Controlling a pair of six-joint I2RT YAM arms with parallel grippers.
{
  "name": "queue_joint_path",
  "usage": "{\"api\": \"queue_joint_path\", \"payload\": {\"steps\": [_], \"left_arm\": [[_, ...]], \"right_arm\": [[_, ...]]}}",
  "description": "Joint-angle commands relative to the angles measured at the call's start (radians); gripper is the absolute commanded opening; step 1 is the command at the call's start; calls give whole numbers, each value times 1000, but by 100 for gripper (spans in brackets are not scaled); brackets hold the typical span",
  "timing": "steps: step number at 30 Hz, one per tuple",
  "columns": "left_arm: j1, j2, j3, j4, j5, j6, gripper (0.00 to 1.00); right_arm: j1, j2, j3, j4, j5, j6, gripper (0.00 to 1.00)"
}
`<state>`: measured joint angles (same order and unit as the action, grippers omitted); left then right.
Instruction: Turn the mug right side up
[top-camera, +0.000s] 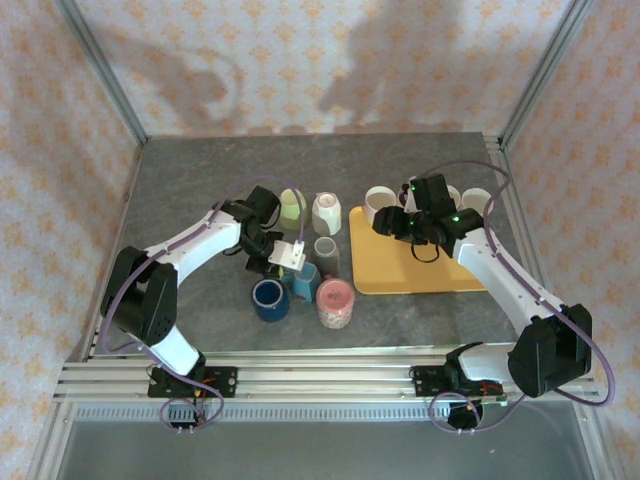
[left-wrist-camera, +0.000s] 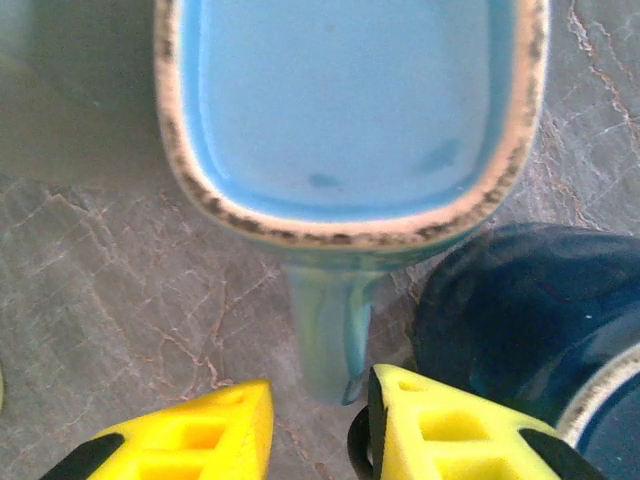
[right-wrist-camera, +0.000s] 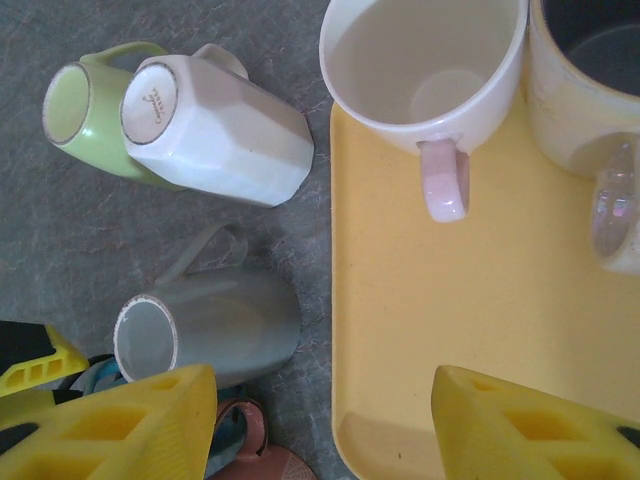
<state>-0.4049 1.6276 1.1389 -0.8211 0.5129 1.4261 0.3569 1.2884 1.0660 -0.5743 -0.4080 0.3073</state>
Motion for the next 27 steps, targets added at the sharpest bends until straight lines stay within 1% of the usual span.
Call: {"api": "queue_joint_path", "payload": {"steps": [1, 5, 10, 19, 23, 27], "left_arm": [[-18, -22, -30, -13, -8, -12, 32], [-34, -20, -37, 0, 3, -25, 36], [-58, 4, -14, -10, 10, -37, 37], [-72, 47, 17, -8, 14, -63, 36], [-76, 63, 24, -9, 13, -66, 34], [-76, 82, 29, -12, 10, -62, 28]], "right_arm": [[-4, -4, 14, 7, 24, 11, 59], [-4, -12, 11, 7, 25, 12, 59], [-5, -18, 4, 6, 29, 12, 59], [-6, -18, 5, 7, 33, 7, 58], [-12, -19, 3, 7, 30, 6, 59], [-20, -21, 4, 7, 26, 7, 59]]}}
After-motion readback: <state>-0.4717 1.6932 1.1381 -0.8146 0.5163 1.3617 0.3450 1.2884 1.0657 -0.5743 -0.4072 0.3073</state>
